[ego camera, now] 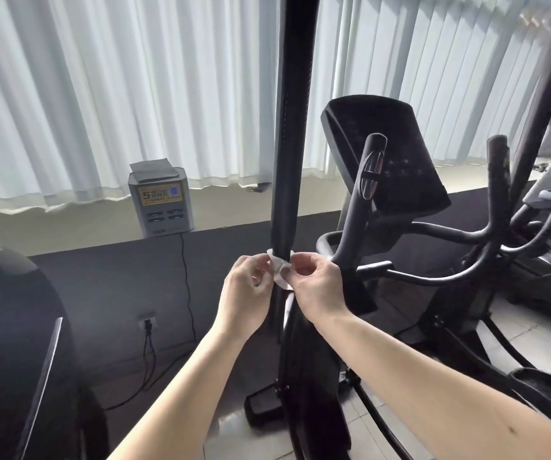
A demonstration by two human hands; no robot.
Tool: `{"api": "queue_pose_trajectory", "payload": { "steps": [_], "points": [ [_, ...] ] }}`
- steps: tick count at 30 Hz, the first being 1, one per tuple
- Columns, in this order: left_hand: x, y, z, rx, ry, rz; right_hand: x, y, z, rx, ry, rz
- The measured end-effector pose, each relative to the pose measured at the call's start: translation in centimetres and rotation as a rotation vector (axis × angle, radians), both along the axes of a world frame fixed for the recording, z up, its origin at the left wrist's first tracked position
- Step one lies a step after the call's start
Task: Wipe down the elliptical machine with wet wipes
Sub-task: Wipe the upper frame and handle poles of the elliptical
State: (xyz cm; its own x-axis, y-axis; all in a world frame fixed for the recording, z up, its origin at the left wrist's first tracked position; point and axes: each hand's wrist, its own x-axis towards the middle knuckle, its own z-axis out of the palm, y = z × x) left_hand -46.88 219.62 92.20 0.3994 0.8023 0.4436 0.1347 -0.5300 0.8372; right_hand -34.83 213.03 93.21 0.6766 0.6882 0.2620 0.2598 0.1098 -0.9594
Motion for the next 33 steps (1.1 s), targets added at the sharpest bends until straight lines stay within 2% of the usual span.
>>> {"api": "queue_pose_trajectory", "payload": {
  "steps": [2, 7, 18, 25, 30, 33],
  "points": [
    [0.2, 0.4, -0.1, -0.025, -0.018, 0.004, 0.0, 0.2, 0.1, 0.037, -0.014, 0.008],
    [0.3, 1.1, -0.5, -0.072, -0.037, -0.026, -0.1, 0.6, 0.2, 0.137, 0.079, 0.241],
    [0.4, 2.6, -1.5, -0.155, -0.102, -0.075, 3.0, 1.6, 0.3, 0.006, 0.062, 0.514],
    [-0.3, 3.0, -1.9, -0.195, -0.086, 0.039, 4.2, 0.9, 0.7, -0.017, -0.045, 0.646],
    [-0.5, 2.0, -1.3, -0.126, -0.117, 0.040, 4.5, 1.0, 1.2, -0.061, -0.059, 0.677],
    [-0.1, 1.4, -1.0, -0.072, -0.072, -0.051, 4.3, 0.9, 1.3, -0.057, -0.040, 0.648]
  ]
}}
